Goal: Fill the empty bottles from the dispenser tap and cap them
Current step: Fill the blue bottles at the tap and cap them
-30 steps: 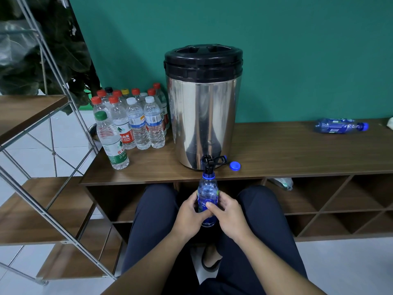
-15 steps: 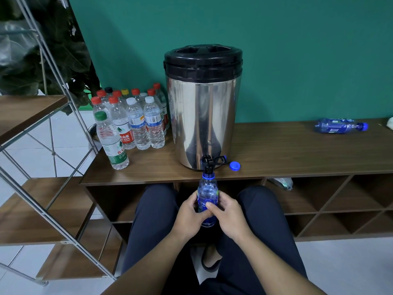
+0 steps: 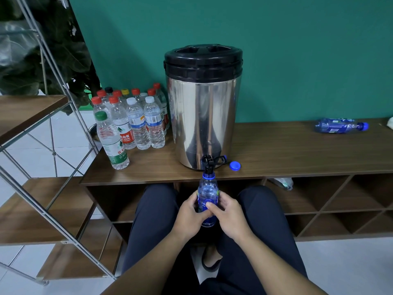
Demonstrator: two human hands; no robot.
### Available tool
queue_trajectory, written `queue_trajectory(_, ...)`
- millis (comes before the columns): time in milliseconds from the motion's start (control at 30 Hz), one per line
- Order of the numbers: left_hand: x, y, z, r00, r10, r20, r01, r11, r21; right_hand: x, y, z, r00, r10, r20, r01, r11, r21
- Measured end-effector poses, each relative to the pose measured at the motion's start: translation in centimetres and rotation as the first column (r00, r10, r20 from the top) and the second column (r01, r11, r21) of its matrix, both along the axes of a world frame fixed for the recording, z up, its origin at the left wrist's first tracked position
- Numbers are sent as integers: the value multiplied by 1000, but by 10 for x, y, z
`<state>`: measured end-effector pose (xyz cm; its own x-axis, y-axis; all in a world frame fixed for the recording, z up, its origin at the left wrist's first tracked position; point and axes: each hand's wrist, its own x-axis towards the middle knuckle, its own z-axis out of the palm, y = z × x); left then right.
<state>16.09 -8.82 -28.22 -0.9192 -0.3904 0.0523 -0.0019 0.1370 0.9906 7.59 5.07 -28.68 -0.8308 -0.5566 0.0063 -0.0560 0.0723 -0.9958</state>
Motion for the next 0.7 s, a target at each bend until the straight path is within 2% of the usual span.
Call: queue_trajectory(700, -1, 0, 0, 1000, 3, -1, -3, 1000, -1, 1, 0, 2, 1000, -1, -1, 1, 1000, -7)
